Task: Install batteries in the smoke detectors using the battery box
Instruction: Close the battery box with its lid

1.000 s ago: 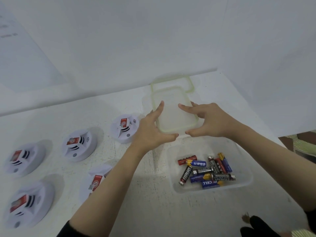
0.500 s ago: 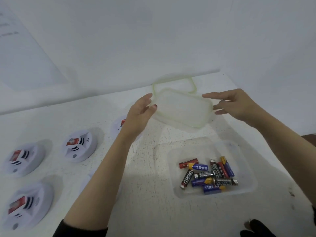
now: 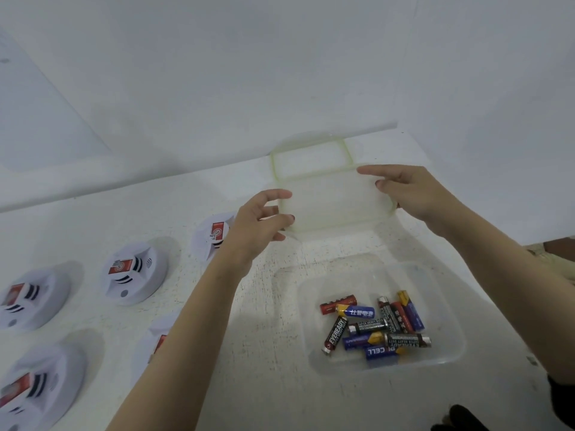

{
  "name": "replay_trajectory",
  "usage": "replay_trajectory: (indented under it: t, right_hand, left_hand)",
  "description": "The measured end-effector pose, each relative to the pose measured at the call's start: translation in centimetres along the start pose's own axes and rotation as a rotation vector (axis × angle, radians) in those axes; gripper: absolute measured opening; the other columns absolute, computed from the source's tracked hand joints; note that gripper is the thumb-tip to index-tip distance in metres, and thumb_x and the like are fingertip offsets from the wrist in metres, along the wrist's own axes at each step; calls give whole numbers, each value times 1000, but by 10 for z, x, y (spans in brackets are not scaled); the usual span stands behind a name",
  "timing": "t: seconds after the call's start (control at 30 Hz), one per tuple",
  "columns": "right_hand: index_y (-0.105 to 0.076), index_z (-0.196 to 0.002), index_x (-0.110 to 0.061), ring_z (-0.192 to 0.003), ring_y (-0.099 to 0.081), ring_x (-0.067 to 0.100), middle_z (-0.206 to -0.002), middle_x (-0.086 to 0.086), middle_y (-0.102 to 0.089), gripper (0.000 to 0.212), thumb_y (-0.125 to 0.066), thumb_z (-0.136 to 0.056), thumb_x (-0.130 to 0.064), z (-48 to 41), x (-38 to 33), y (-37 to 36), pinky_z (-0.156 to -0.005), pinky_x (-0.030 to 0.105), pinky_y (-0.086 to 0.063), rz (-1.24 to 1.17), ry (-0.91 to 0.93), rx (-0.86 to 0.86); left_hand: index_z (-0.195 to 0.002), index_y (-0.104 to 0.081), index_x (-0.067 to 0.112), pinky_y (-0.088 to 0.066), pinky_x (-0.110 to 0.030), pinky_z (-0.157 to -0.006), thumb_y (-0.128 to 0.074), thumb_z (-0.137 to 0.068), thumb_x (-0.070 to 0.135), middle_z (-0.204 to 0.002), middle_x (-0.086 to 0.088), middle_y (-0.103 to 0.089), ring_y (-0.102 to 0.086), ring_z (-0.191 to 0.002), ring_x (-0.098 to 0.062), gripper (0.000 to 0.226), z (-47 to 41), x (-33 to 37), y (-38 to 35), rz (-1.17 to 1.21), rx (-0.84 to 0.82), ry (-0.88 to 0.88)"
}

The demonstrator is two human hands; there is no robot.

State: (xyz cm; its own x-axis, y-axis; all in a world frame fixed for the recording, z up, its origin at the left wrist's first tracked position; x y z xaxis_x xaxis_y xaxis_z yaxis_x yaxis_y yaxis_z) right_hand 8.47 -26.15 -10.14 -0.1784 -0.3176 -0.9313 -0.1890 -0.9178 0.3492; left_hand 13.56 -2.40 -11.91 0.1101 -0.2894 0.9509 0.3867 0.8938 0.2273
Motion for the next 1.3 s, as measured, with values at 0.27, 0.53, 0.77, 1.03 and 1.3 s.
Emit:
replay_trajectory:
  t: [0.27, 0.53, 0.77, 1.03, 1.3]
  right_hand:
    - [-66, -110, -34, -124, -46, 9, -119, -17, -57, 22, -51, -95, -26, -21, -13, 10, -104, 32, -37, -56, 6, 41]
    - [-56, -110, -10, -61, -43, 17, -82, 6, -48, 18, -52, -93, -16, -104, -2, 4, -55, 23, -37, 44, -335, 51]
    - [-51, -126, 4, -54, -33, 17, -67, 9, -38, 36, -47, -90, 5, -132, 12, 6, -50, 26, -31, 2, -381, 131]
    - [-50, -123, -6, -58, -46, 15, -79, 6, -48, 35, -45, -91, 8, -139, 19, 11, -46, 21, -44, -236, -286, 107]
    - [-50, -87, -10, -55, -39, 17, -70, 8, -50, 42, -30, -99, -44, -117, 28, 15, -51, 24, -34, -530, -506, 20]
  left_hand:
    - [-113, -67, 34, -47, -38, -99, -64, -90, 13, -131, -8, -54, -52, -121, -17, 31, -13, 11, 13, 14, 160, -10]
    - [-146, -30, 6, -49, -37, -94, -61, -90, 9, -139, -16, -44, -57, -98, -24, 65, -105, 8, 26, -125, 250, 205]
    - [-132, -43, 11, -45, -26, -57, -47, -86, -14, -88, -7, -46, -46, -59, -18, 53, -131, 8, 26, -32, 306, 208]
    - [-105, -60, 5, -50, -23, -60, -35, -79, -28, -89, -6, -61, -59, -70, -18, 49, -130, 20, 28, 192, 158, 54]
    - [-86, -67, 15, -51, -19, -69, -43, -76, -27, -83, 4, -67, -60, -62, -5, 50, -100, 101, 18, 98, 106, -391]
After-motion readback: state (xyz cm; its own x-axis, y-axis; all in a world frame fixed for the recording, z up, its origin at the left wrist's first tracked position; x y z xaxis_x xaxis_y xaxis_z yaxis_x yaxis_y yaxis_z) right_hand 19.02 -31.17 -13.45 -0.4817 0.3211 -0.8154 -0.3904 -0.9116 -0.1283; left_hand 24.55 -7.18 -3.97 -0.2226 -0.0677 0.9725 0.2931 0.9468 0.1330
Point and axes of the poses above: each hand's wrist, its own z-axis away from the middle knuckle, its own y-axis out of the back of the hand, x = y × z, the point moved 8 cm from there along -z, towards the middle knuckle
